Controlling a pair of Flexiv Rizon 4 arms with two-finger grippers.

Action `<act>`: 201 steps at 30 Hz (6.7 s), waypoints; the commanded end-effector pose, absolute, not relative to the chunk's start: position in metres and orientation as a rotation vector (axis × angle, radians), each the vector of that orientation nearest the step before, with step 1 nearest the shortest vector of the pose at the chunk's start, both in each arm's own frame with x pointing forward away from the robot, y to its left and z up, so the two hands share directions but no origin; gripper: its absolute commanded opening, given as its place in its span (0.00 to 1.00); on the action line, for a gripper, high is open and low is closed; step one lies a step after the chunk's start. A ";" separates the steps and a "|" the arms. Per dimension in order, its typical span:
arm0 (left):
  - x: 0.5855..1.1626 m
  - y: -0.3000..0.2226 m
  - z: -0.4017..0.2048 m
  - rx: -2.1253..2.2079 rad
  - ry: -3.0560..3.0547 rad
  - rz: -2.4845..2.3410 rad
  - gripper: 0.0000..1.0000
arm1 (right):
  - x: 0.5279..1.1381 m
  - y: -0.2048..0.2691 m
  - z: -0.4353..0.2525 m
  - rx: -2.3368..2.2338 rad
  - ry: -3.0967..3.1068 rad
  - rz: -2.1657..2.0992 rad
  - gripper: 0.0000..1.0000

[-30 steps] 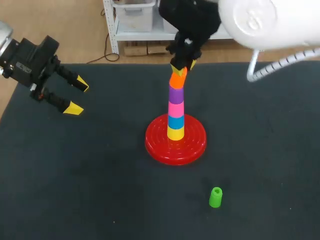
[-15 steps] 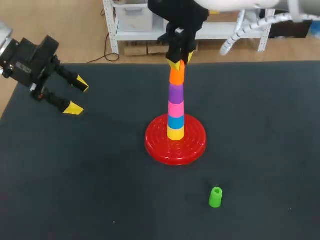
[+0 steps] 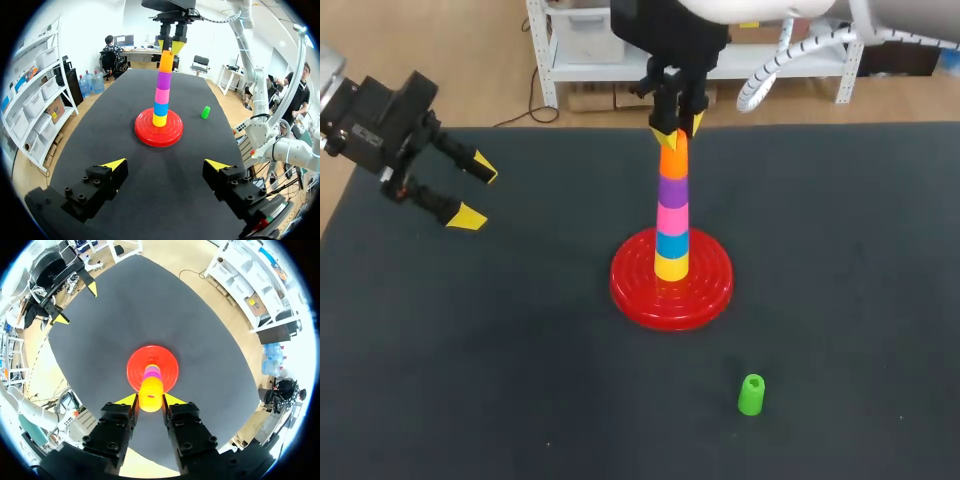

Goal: Pick up and stack the cylinders on the red base in this order: pink,purple,orange,green

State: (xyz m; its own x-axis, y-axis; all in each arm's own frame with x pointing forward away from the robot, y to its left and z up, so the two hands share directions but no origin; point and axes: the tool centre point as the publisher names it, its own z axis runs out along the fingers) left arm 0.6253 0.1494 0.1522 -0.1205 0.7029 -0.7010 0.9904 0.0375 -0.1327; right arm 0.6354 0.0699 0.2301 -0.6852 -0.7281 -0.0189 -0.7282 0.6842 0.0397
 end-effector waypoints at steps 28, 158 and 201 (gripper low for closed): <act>0.625 0.149 0.151 1.705 1.870 -0.848 1.00 | 0.569 0.048 0.248 -1.239 2.705 0.161 1.00; 0.625 0.149 0.151 1.705 1.870 -0.848 1.00 | 0.621 0.071 0.306 -1.488 2.746 0.024 0.00; 0.625 0.149 0.151 1.705 1.870 -0.848 1.00 | 0.635 0.073 0.286 -1.444 2.810 -0.020 0.00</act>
